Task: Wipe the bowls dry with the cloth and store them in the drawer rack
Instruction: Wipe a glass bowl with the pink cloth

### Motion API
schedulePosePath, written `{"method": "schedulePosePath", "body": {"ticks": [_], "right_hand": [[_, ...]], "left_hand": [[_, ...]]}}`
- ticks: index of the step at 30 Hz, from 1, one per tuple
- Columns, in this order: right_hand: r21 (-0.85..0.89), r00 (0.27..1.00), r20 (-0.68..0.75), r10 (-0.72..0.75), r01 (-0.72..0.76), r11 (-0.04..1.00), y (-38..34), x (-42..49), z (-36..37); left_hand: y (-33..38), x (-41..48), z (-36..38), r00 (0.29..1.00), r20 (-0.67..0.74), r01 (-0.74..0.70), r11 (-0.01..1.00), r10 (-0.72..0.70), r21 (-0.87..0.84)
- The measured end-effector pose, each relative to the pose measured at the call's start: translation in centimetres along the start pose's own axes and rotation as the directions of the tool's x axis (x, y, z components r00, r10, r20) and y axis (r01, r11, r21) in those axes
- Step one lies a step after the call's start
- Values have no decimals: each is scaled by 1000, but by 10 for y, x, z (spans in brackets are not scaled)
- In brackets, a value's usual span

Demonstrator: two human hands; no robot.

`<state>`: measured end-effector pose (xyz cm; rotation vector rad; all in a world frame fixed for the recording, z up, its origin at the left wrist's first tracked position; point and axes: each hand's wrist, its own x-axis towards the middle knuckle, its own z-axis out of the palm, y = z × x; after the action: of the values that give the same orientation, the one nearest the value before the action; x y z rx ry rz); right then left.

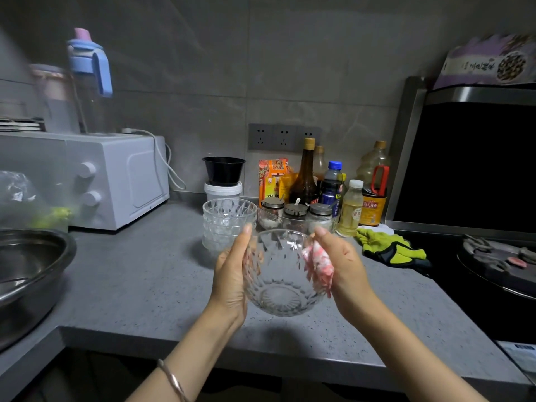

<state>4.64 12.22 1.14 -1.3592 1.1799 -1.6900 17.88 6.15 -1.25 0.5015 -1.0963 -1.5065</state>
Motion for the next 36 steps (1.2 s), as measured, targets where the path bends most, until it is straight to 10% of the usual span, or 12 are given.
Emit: {"method": "schedulePosePath", "body": {"ticks": [6,20,31,36], "right_hand": [[-166,996,79,-48,61,984,-20,3,-4],[55,999,-7,41,-41,998,-7,0,-3],[-221,992,124,-38,65,973,-25,11,-5],[-181,989,114,-91,110,977,-18,4,-3]], "left_hand": [[16,2,7,976,196,-159,918,92,362],[4,1,6,998,-29,49,999,-49,-3],[25,6,16,910,354,-371,809,217,456],[18,2,13,955,261,-226,913,139,339]]}}
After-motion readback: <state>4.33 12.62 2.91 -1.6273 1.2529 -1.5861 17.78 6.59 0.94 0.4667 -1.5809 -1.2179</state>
